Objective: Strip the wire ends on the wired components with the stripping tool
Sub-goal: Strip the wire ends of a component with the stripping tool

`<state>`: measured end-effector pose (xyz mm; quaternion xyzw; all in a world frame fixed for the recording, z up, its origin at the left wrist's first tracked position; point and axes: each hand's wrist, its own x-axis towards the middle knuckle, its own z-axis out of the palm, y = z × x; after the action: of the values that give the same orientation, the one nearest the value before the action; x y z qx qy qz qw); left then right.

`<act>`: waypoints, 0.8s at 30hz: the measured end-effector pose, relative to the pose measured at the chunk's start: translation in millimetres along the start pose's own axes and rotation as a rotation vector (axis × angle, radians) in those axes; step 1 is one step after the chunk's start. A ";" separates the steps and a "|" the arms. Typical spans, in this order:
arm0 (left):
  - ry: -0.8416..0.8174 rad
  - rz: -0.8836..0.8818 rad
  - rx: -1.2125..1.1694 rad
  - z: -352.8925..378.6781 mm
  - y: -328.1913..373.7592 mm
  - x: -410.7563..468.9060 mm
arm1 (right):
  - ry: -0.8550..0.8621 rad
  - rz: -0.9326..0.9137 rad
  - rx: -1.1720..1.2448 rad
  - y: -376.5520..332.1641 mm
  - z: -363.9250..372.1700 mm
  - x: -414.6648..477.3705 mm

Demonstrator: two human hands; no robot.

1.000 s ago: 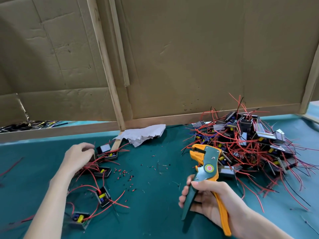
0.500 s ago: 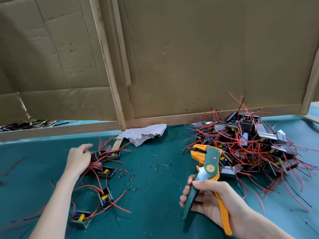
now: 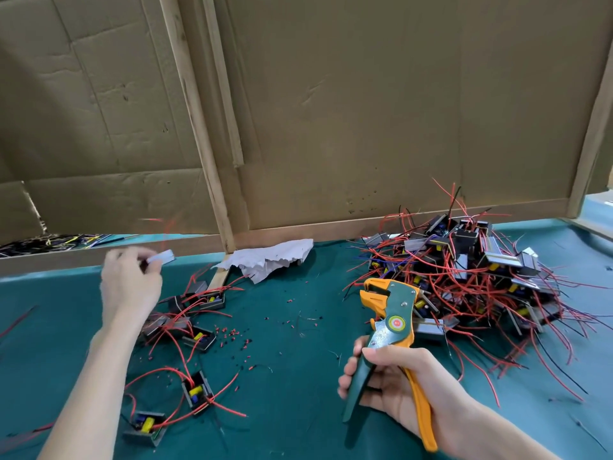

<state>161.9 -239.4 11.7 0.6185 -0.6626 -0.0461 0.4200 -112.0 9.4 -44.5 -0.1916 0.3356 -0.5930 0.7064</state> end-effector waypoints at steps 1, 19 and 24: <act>0.005 0.084 -0.063 -3.1 13.7 -1.1 | 0.001 0.001 0.001 0.0 0.1 0.0; -0.475 0.337 -0.145 67.8 80.6 -84.5 | 0.016 -0.021 -0.005 0.4 -2.5 0.2; -0.285 0.075 0.079 58.1 80.9 -71.1 | 0.021 -0.029 -0.005 1.5 -5.7 3.0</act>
<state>54.7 -186.3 -14.2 0.5964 -0.7396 -0.0916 0.2983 -114.6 7.5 -50.2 -0.1918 0.3414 -0.6044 0.6937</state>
